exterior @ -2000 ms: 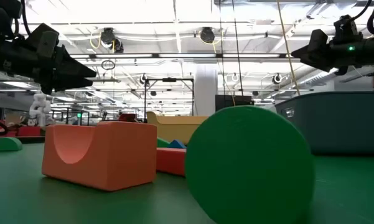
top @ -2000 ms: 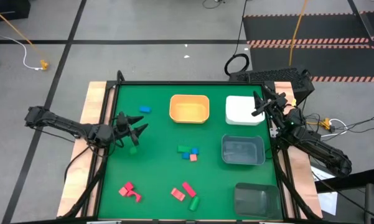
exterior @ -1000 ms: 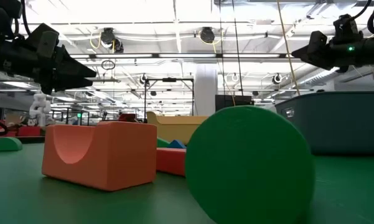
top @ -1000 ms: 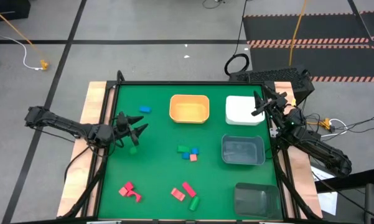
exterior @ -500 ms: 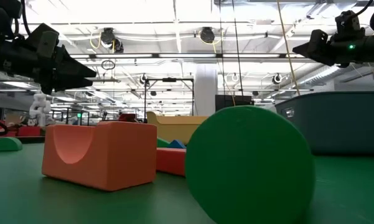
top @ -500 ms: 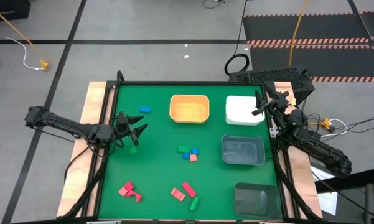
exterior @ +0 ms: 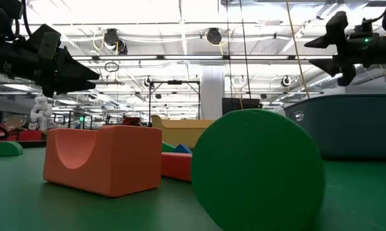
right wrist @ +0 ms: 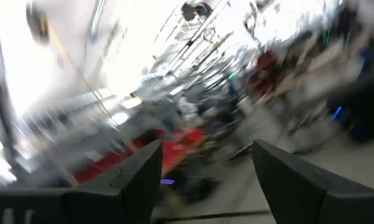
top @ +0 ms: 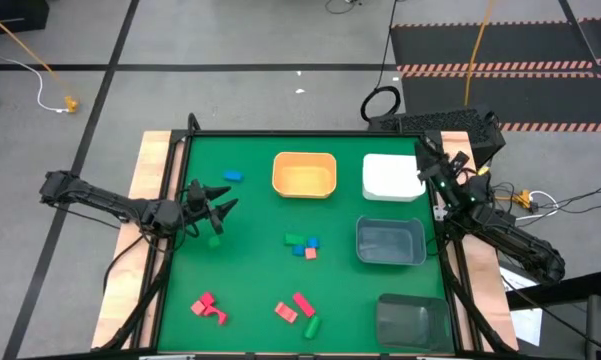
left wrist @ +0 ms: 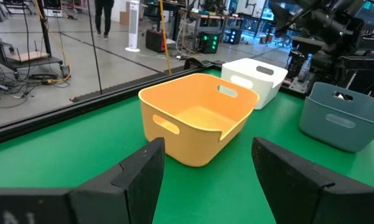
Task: Sort & place blocks by color
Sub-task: Put the right blue block into the white bin
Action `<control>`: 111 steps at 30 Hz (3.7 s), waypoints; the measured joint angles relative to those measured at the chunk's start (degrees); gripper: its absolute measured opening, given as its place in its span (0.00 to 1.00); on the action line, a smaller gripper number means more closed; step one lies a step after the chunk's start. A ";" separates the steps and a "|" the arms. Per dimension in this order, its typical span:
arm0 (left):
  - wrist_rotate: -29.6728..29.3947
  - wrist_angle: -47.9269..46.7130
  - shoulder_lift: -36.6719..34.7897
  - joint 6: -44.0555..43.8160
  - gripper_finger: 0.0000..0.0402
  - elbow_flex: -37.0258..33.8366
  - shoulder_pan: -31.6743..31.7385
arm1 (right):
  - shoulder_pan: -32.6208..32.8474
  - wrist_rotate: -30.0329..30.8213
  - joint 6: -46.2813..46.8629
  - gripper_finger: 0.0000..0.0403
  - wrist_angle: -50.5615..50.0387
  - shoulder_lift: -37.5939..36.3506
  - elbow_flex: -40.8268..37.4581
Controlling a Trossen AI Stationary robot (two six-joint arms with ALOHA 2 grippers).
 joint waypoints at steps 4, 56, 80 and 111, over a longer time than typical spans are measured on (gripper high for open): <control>0.00 -0.02 0.02 0.00 0.60 -0.01 -0.02 | 0.00 3.57 7.92 0.60 -0.33 0.03 0.00; -7.13 22.34 0.02 -13.65 0.60 0.02 1.43 | -0.04 6.34 32.65 0.60 -0.05 0.00 0.00; 12.13 22.12 0.60 -7.47 0.60 15.55 13.13 | 0.00 -4.13 21.60 0.60 10.68 10.90 8.99; 17.74 29.22 14.71 -16.21 0.60 21.93 17.90 | 15.53 -18.02 12.53 0.60 30.09 54.71 32.23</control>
